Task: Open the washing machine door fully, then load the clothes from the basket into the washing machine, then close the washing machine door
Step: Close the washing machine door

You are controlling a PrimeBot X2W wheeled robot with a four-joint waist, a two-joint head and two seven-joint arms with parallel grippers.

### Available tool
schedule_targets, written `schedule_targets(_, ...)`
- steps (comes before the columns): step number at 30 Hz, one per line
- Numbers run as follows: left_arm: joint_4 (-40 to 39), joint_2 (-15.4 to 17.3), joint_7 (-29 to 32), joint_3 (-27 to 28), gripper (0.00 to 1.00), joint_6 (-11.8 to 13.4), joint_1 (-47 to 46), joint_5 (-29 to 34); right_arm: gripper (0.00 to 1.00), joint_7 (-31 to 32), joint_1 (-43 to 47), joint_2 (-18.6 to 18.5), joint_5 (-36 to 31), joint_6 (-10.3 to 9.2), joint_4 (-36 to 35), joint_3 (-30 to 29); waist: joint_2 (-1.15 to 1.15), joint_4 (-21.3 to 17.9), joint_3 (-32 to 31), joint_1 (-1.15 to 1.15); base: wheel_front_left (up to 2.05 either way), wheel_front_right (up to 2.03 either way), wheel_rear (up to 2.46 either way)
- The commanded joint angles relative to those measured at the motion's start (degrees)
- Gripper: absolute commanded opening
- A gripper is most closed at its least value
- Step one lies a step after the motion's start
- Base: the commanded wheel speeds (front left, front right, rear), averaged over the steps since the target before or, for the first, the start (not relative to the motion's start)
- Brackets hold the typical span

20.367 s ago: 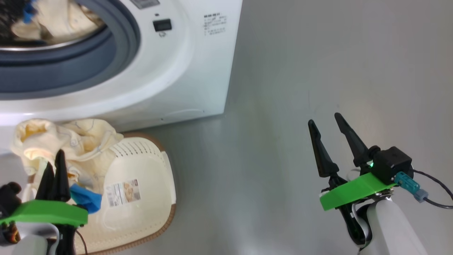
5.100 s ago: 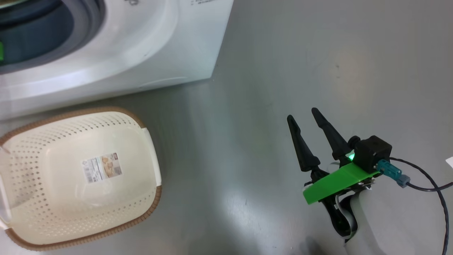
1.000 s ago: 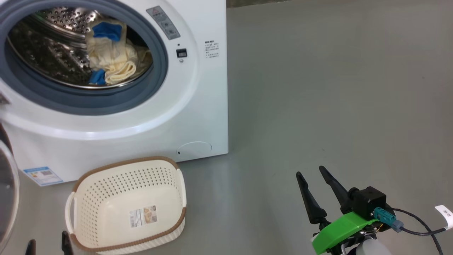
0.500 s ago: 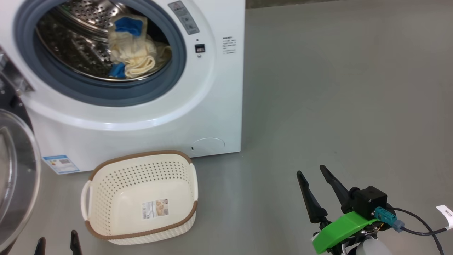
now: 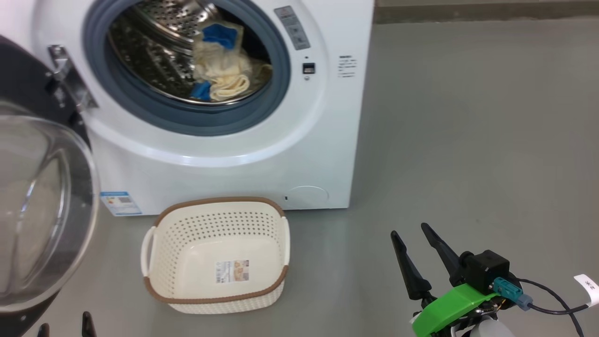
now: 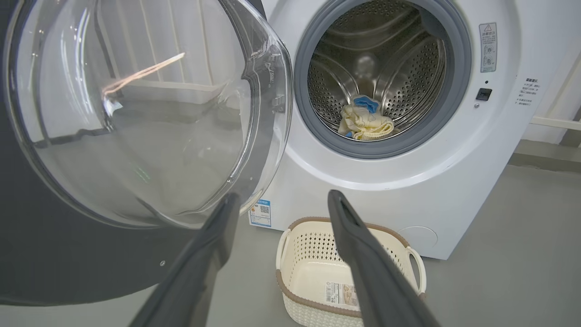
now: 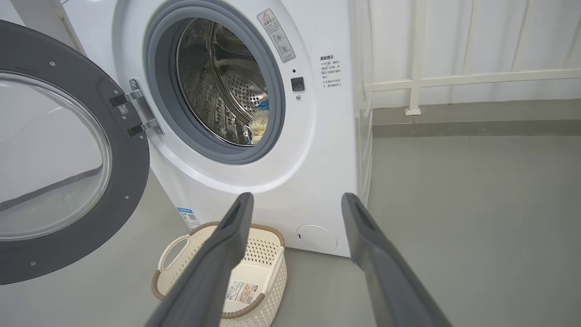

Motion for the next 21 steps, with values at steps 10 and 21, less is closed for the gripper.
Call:
schedule_targets(10,-0.3,0.3,-0.3,2.7,1.00,0.3,0.4,-1.5,1.00,-0.3,0.5,0.3,0.8,0.16,-1.1,2.2,0.00,8.0,-2.1,0.00,0.00,0.00,0.00)
schedule_targets(21,0.7,0.3,-0.3,1.9,1.00,2.3,2.3,-3.0,1.00,-0.3,1.0,0.3,0.3,0.16,-0.9,2.9,0.00,15.8,-3.4,0.00,0.00,0.00,0.00)
